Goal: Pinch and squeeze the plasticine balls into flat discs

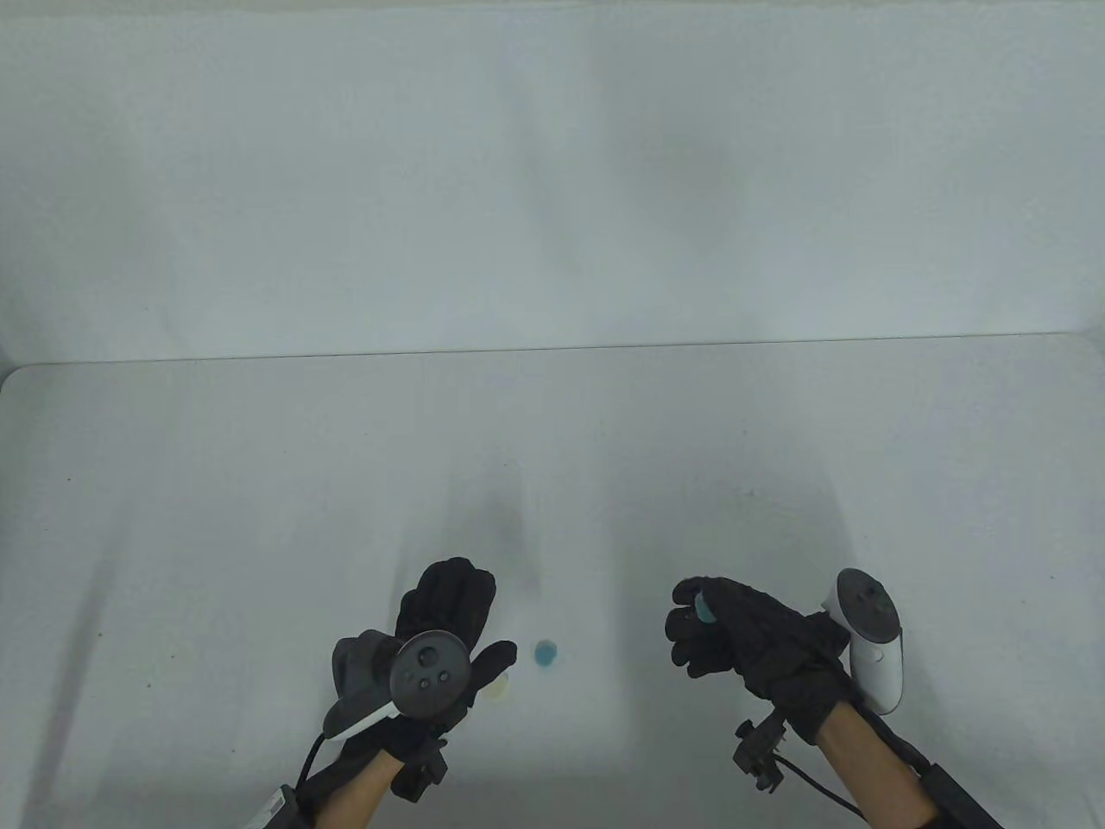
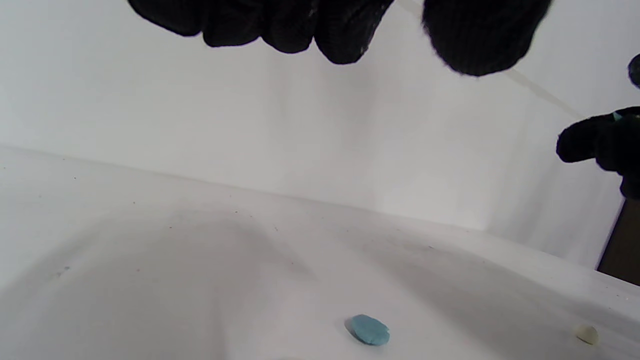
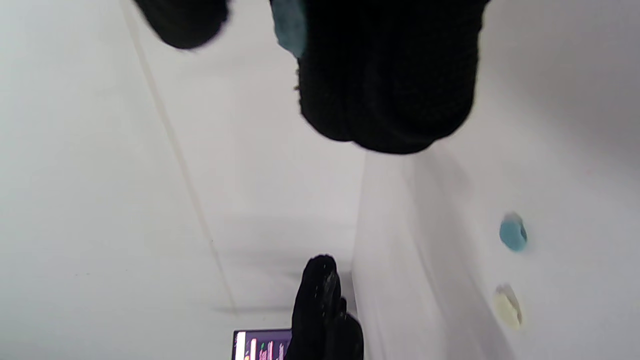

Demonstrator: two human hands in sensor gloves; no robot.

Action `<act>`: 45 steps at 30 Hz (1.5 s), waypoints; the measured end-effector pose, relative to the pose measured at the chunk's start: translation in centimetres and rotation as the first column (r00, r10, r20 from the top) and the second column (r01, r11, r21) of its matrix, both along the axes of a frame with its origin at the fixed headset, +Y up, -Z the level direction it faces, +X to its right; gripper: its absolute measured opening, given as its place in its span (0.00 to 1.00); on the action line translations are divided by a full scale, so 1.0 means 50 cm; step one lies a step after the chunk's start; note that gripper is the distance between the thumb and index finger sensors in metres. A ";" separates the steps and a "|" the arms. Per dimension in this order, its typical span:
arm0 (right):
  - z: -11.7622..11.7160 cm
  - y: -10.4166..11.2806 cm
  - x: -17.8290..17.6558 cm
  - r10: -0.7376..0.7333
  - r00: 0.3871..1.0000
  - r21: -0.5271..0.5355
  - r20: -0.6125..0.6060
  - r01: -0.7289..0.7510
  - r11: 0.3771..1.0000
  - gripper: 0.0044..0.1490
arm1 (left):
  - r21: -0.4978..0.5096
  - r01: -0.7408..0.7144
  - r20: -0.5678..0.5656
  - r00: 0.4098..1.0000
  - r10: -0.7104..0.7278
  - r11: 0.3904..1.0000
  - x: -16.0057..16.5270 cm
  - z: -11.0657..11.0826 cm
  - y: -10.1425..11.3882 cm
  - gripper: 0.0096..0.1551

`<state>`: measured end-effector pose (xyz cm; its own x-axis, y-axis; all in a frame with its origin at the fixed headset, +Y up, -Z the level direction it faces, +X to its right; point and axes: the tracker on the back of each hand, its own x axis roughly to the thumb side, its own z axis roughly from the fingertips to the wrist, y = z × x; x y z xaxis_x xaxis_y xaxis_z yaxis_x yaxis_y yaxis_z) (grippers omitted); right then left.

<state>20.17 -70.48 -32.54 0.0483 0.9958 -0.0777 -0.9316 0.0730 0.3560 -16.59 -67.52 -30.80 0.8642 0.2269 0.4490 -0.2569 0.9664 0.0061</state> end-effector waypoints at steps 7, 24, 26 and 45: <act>0.000 0.005 0.004 0.044 0.997 0.004 0.069 -0.044 0.999 0.31 | -0.002 -0.003 -0.001 1.000 0.003 1.000 0.000 0.000 -0.001 0.47; -0.001 -0.012 -0.001 -0.034 0.999 -0.040 -0.020 0.034 0.999 0.55 | 0.007 -0.003 -0.002 1.000 0.003 1.000 -0.001 0.001 0.003 0.47; -0.002 -0.013 -0.002 -0.013 1.000 -0.035 -0.017 0.012 0.999 0.55 | 0.002 0.000 -0.004 1.000 0.001 1.000 -0.001 0.001 0.002 0.47; 0.000 -0.002 0.004 0.000 0.998 -0.018 0.059 0.001 1.000 0.39 | 0.006 0.004 -0.002 1.000 -0.004 1.000 -0.001 0.002 0.003 0.47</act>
